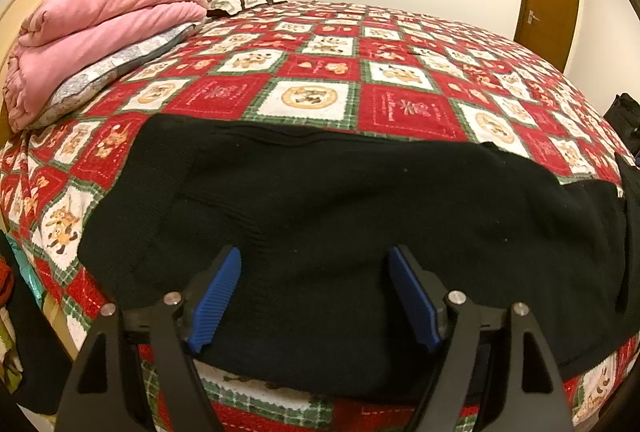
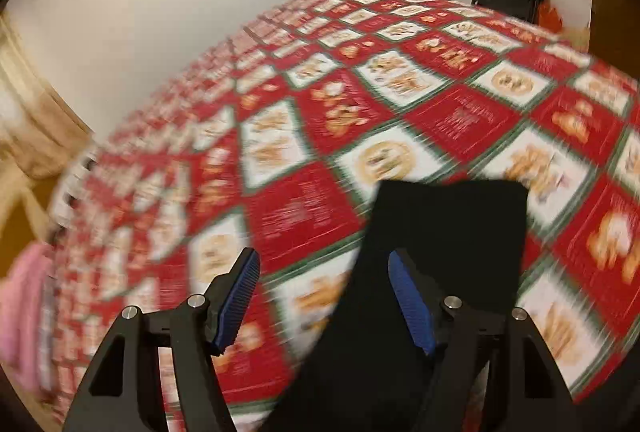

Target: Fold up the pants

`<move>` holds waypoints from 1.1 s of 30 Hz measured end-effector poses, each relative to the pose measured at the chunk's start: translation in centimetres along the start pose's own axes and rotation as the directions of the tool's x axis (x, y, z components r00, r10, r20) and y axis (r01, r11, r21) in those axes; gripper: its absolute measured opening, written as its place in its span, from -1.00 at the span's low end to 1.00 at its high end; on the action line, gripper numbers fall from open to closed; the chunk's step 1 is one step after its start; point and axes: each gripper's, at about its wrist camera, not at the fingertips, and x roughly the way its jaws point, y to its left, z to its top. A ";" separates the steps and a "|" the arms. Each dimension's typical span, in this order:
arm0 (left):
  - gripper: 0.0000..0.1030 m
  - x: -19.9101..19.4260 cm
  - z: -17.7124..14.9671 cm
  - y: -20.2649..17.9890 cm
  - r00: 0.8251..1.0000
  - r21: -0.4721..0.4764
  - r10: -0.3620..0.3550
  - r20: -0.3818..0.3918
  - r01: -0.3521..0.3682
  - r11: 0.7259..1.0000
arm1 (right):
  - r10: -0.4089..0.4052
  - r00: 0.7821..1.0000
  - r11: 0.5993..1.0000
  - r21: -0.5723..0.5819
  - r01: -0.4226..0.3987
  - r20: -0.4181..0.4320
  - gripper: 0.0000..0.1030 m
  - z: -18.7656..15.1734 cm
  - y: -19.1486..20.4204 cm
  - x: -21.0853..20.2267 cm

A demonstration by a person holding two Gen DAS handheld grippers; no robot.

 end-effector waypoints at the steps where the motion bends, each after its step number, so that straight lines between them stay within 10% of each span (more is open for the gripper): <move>1: 0.58 0.0 0.0 0.0 1.000 -0.001 0.003 0.000 -0.003 1.000 | -0.035 0.999 0.999 -0.032 0.034 -0.019 0.33 0.4 0.3 1.1; 8: 0.61 0.0 0.0 0.1 1.000 -0.011 0.008 -0.010 -0.008 1.000 | -0.286 0.950 0.950 -0.164 0.265 -0.123 0.31 0.6 0.7 7.3; 13: 0.61 0.0 0.0 0.1 1.000 -0.012 0.007 -0.009 -0.007 1.000 | -0.297 0.943 0.953 -0.111 0.283 -0.149 -0.70 1.1 -1.3 6.0; 19: 0.62 0.0 -0.1 0.2 1.000 -0.011 0.002 -0.001 -0.002 1.000 | -0.021 0.997 0.999 0.046 0.024 -0.072 -0.89 1.3 -4.4 -0.6; 23: 0.62 0.0 -0.1 0.2 1.000 -0.022 0.002 -0.002 -0.002 1.000 | 0.134 0.988 0.986 0.092 -0.141 0.078 -0.89 -0.4 -6.2 -9.5; 33: 0.66 0.0 0.1 -0.1 1.000 -0.021 0.010 -0.005 -0.010 1.000 | 0.105 0.973 0.936 0.311 -0.168 0.208 -0.89 -10.6 -18.7 -19.5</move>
